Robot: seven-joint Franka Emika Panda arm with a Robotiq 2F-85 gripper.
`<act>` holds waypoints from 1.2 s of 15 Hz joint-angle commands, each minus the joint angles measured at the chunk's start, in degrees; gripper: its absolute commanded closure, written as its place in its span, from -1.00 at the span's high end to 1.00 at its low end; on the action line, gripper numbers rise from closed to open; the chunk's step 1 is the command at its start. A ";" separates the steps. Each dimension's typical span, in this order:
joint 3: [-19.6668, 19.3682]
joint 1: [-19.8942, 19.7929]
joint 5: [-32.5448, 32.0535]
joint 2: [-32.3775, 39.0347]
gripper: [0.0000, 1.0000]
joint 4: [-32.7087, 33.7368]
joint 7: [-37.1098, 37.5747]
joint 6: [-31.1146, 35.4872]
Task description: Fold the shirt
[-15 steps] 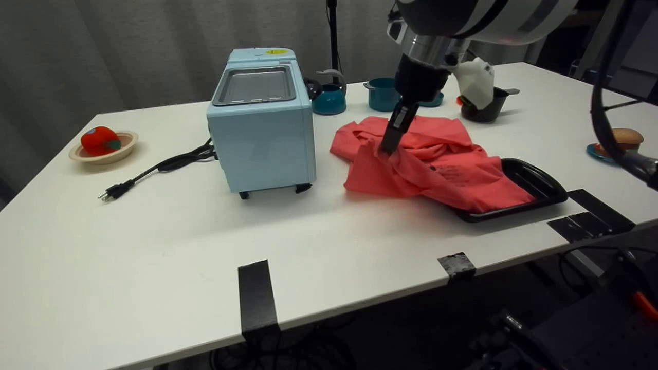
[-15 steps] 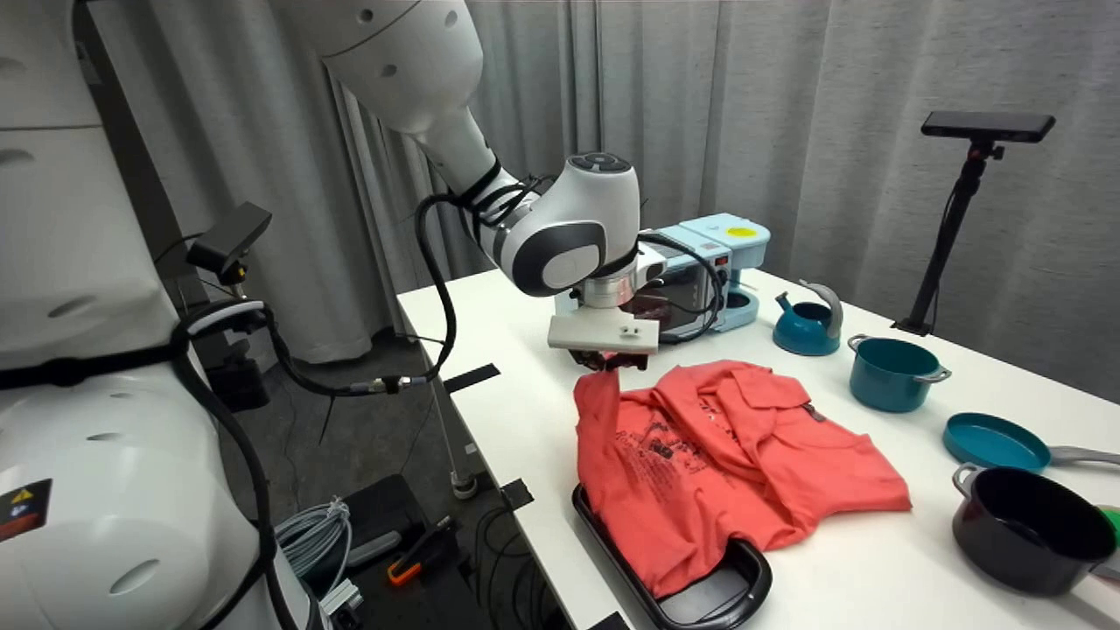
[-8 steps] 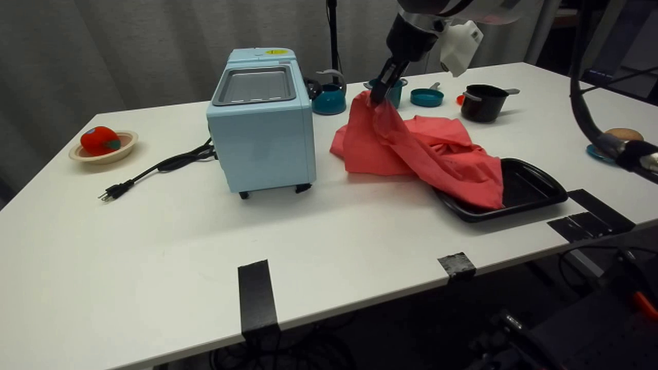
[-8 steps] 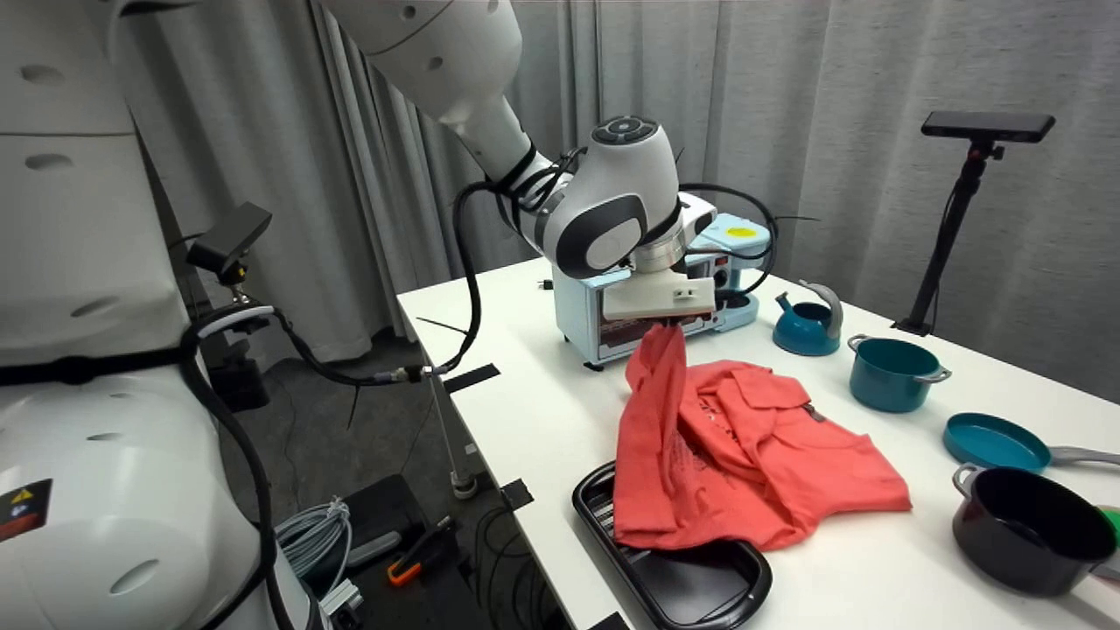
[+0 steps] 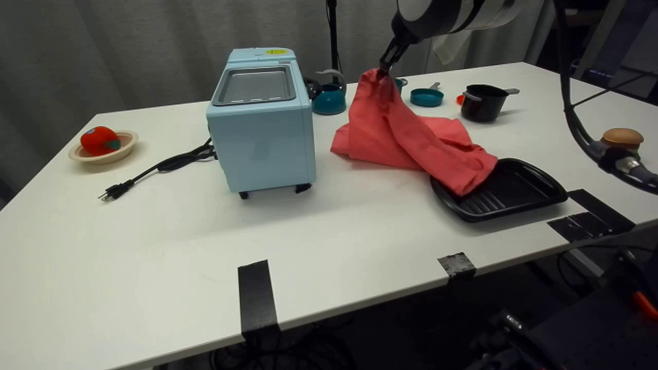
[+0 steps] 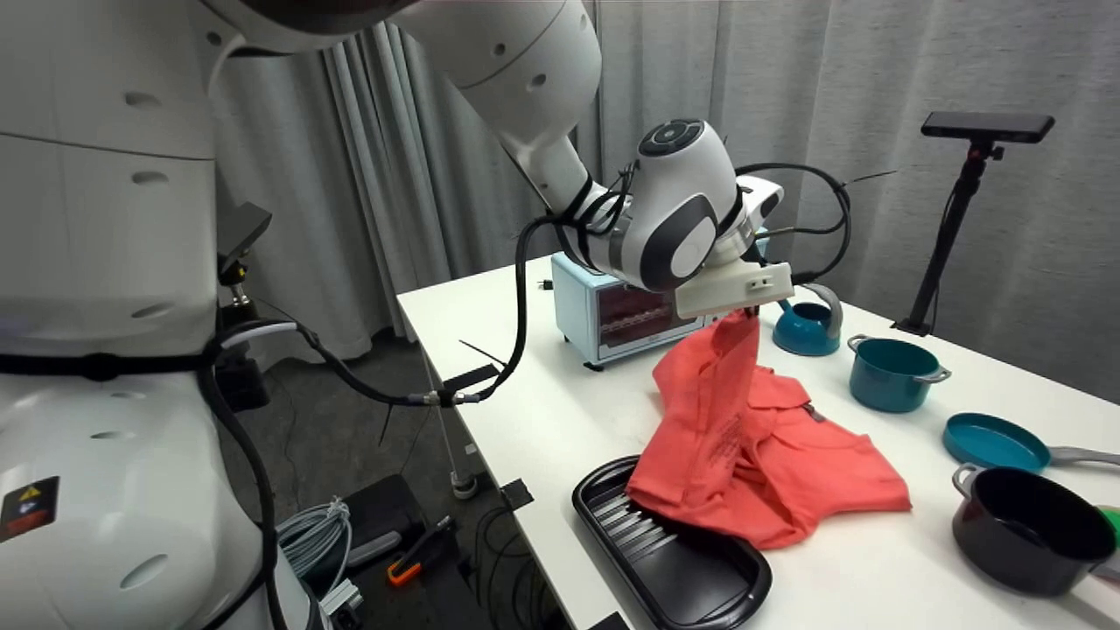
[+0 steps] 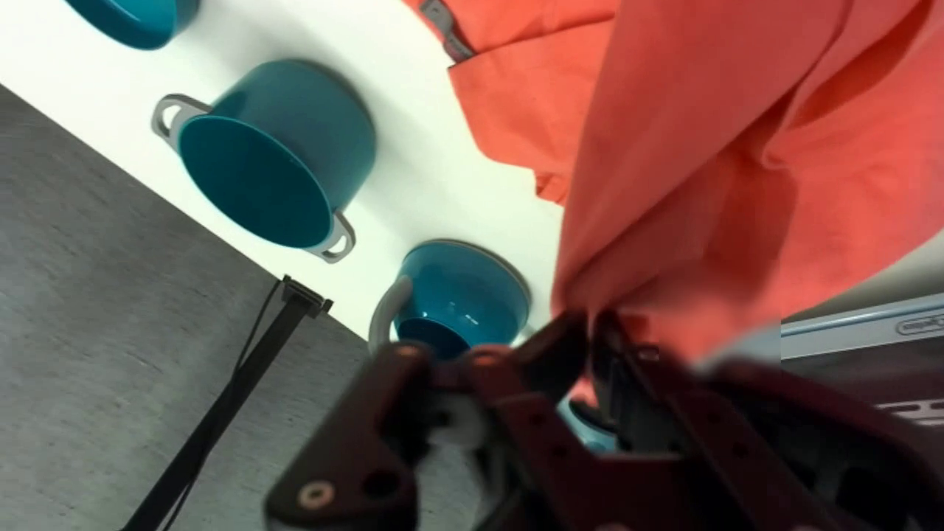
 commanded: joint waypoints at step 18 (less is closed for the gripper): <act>1.03 -0.24 -4.49 -12.04 1.00 1.62 17.49 -42.13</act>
